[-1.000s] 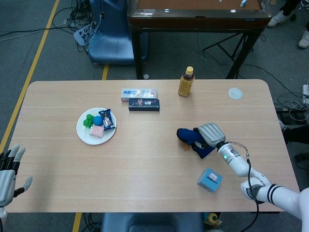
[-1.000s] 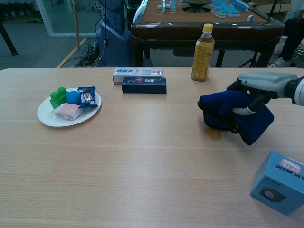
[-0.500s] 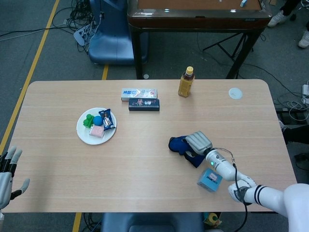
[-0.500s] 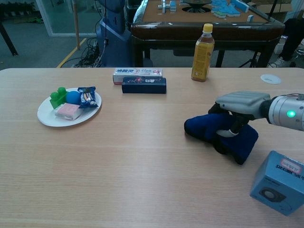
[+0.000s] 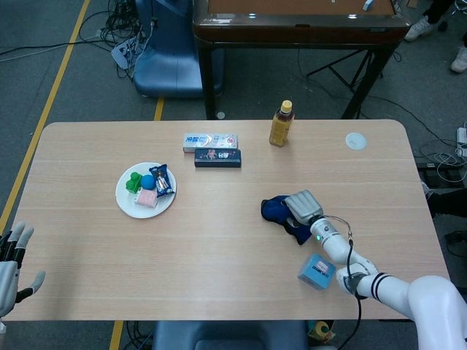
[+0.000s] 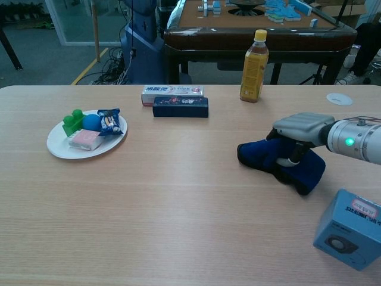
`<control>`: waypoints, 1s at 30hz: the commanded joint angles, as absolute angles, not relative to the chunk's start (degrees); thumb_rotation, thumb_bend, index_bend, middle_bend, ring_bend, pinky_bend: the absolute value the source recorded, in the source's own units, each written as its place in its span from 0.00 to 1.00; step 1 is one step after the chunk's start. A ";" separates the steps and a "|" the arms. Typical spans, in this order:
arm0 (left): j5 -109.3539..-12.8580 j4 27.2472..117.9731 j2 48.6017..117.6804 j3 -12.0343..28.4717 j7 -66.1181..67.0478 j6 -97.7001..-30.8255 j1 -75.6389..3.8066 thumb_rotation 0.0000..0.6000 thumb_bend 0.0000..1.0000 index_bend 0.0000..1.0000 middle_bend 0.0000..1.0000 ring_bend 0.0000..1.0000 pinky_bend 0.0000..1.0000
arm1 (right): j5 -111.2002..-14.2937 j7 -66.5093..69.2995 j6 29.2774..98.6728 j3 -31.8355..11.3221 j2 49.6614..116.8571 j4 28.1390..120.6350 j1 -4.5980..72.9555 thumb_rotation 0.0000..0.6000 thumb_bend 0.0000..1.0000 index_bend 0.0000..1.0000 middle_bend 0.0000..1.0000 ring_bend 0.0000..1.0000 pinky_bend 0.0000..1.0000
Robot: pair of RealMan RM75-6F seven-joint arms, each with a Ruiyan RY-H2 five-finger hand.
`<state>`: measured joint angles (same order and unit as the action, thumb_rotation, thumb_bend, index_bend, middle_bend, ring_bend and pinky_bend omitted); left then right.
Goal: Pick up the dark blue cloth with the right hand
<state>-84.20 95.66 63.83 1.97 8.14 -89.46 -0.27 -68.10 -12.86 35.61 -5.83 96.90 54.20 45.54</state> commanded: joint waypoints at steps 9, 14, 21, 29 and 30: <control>-84.18 95.72 63.79 1.96 8.12 -89.24 -0.24 1.00 0.26 0.00 0.00 0.01 0.03 | -67.87 -11.57 34.22 -6.45 98.65 51.18 46.42 1.00 0.60 0.68 0.57 0.58 0.61; -84.33 95.95 63.76 1.94 8.36 -89.23 -0.25 1.00 0.26 0.00 0.00 0.01 0.03 | -70.64 -9.67 35.23 -5.39 97.31 55.54 46.06 1.00 0.60 0.68 0.57 0.58 0.61; -84.65 96.46 63.83 1.84 9.04 -89.24 -0.28 1.00 0.26 0.00 0.00 0.01 0.03 | -76.39 -7.11 37.38 -3.00 94.72 64.07 45.81 1.00 0.60 0.68 0.57 0.58 0.61; -84.65 96.56 63.88 1.85 9.28 -88.95 -0.41 1.00 0.26 0.00 0.00 0.01 0.03 | -79.49 -5.87 38.66 -1.34 93.31 66.70 45.63 1.00 0.60 0.68 0.57 0.58 0.61; -84.68 96.57 63.90 1.84 9.30 -88.93 -0.43 1.00 0.26 0.00 0.00 0.01 0.03 | -79.22 -5.93 38.52 -1.43 93.40 66.17 45.66 1.00 0.60 0.68 0.57 0.58 0.61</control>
